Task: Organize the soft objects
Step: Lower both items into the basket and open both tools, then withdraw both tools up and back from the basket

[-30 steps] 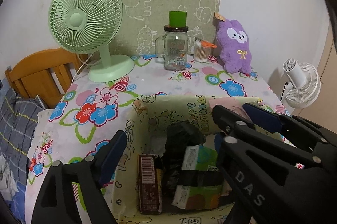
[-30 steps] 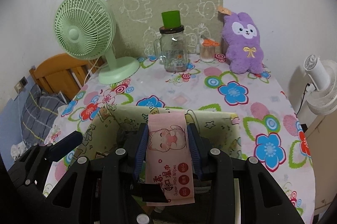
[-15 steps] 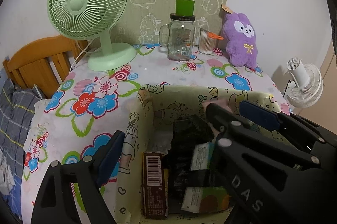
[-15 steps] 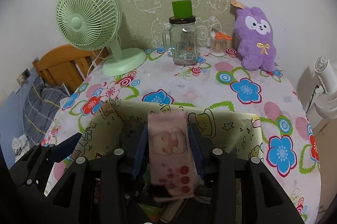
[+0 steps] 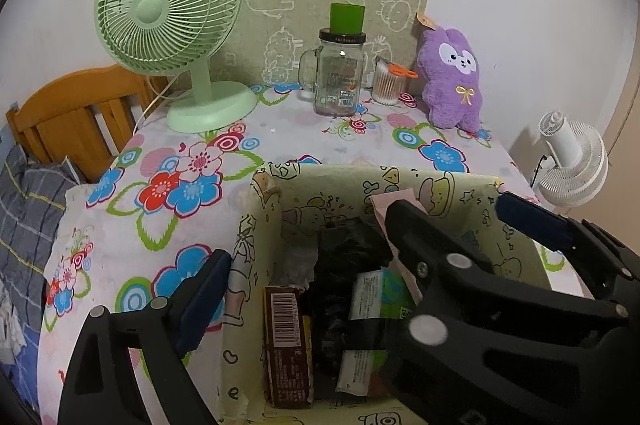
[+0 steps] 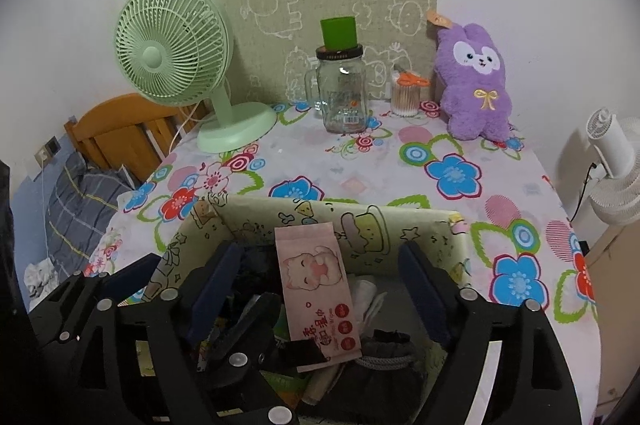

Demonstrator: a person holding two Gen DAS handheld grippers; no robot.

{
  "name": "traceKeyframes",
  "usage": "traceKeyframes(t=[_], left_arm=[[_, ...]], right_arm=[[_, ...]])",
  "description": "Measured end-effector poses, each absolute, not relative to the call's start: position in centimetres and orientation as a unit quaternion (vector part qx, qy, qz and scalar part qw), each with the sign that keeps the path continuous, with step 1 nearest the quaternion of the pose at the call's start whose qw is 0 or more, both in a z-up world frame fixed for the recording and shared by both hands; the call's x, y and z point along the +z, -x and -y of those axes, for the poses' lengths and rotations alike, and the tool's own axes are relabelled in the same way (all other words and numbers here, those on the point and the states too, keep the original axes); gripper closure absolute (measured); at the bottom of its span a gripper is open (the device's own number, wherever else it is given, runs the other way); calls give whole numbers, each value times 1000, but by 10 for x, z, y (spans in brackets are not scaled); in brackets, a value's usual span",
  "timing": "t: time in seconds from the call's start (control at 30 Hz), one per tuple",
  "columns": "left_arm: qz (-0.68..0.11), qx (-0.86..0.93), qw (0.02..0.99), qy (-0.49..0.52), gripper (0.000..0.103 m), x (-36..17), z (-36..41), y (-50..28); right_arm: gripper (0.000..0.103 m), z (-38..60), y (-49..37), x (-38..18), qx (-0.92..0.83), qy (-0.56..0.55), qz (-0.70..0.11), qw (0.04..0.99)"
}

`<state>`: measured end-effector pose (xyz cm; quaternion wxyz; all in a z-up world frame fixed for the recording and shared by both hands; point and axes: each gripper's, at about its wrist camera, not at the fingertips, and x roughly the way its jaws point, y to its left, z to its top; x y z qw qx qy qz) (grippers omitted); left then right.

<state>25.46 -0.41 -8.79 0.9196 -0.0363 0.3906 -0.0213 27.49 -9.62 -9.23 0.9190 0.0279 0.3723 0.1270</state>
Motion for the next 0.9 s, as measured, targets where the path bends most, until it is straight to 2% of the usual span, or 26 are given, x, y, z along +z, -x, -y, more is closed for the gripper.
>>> traceKeyframes(t=[0.17, 0.4, 0.9], left_arm=[[-372, -28, 927, 31, 8, -75, 10, -240], [-342, -36, 939, 9, 1, -55, 25, -216], [-321, -34, 946, 6, 0, -35, 29, -173]], right_arm=[[13, 104, -262, -83, 122, -36, -367, 922], [10, 116, -238, -63, 108, -39, -345, 932], [5, 135, -183, -37, 93, -42, -313, 944]])
